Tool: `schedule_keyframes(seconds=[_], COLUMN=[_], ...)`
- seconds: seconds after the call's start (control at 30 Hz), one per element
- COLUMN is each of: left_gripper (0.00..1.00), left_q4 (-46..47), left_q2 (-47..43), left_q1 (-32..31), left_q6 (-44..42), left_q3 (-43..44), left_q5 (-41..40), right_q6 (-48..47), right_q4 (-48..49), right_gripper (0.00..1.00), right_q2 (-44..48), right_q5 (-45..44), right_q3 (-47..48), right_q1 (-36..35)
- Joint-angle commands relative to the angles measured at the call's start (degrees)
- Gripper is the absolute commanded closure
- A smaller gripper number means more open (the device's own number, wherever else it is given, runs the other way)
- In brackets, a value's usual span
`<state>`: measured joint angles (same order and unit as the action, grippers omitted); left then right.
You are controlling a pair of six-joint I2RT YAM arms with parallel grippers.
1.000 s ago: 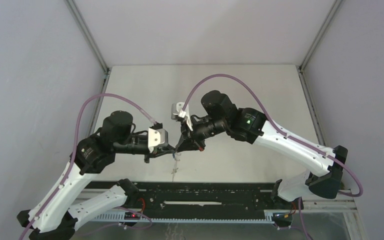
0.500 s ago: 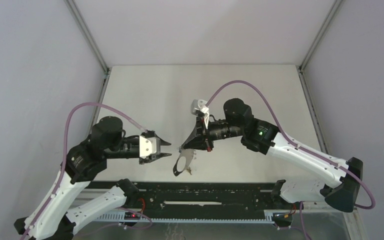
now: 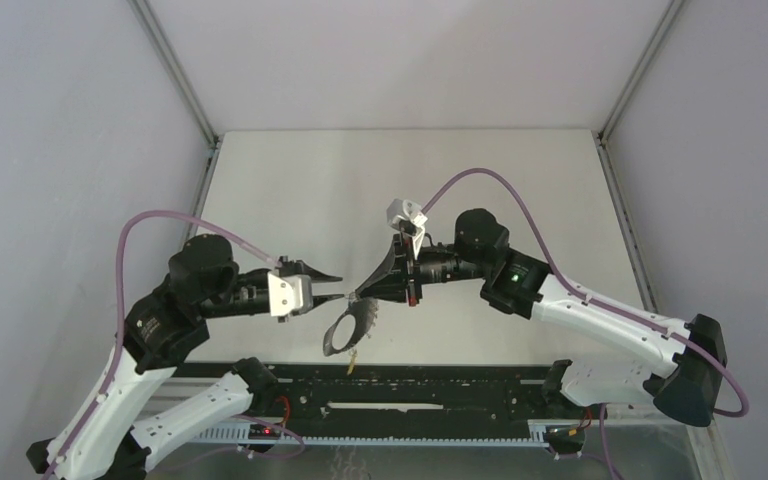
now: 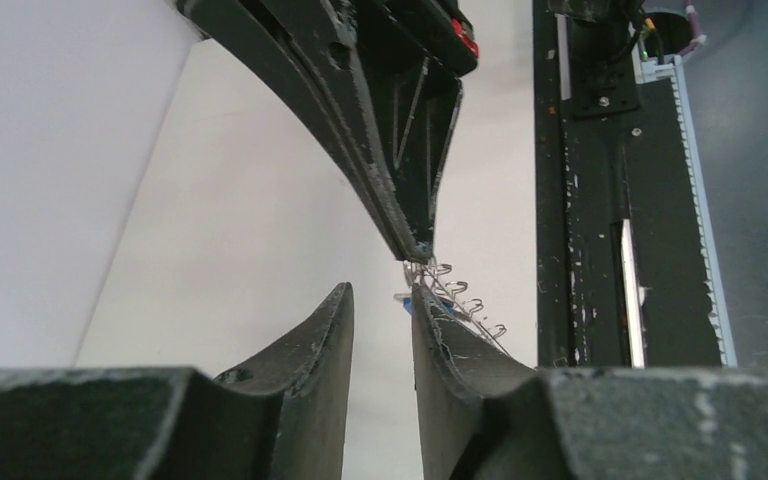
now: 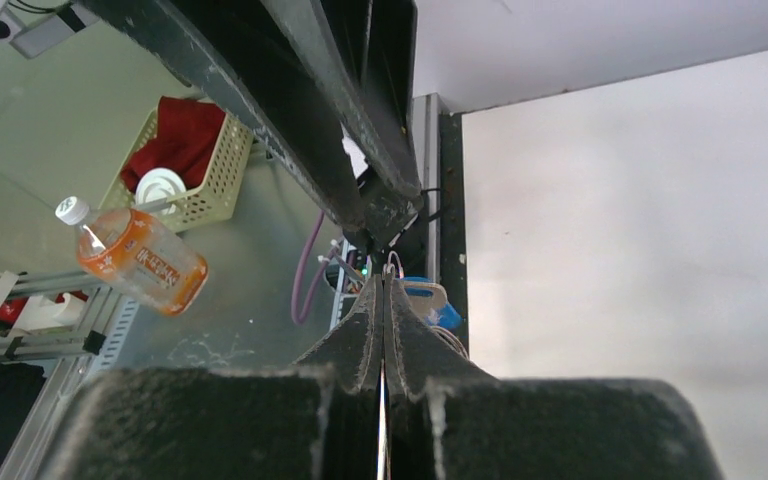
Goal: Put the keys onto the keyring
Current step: Adjust the key on the keyring.
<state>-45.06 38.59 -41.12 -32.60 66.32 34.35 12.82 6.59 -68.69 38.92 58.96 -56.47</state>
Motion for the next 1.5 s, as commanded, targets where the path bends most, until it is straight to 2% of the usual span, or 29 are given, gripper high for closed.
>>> schedule_keyframes(seconds=[0.0, 0.13, 0.43, 0.63, 0.8, 0.97, 1.47], left_gripper=[0.65, 0.62, 0.65, 0.73, 0.85, 0.92, 0.95], left_q4=[-3.24, -6.81, -4.98, -3.81, -2.95, -1.45, -1.63], left_q2=[0.68, 2.26, 2.53, 1.92, 1.65, 0.56, -1.36], left_q1=[-0.35, -0.45, -0.48, -0.49, -0.78, -1.5, -4.58], left_q6=[-1.82, -3.65, -3.63, -3.7, -3.62, -4.54, -9.65], left_q3=[-1.22, -0.19, -0.13, -0.79, -1.29, -2.69, -5.01], left_q5=[3.55, 4.66, 3.84, 2.83, 2.17, 0.58, -0.83], right_q6=[1.66, 1.28, 1.42, 1.33, 1.66, 1.96, 2.53], right_q4=[7.52, 7.39, 7.3, 7.03, 7.34, 7.5, 7.18], right_gripper=[1.0, 1.0, 1.0, 1.0, 1.0, 1.0, 1.0], right_q2=[2.52, 2.5, 2.26, 2.42, 2.33, 2.51, 1.73], right_q5=[-1.45, -1.44, -0.21, -0.16, -0.07, -0.63, -3.95], right_q3=[0.63, 0.61, 0.56, 0.61, 0.63, 0.63, 0.63], right_q1=[-0.94, -1.1, -1.1, -1.08, -1.06, -1.1, -2.34])
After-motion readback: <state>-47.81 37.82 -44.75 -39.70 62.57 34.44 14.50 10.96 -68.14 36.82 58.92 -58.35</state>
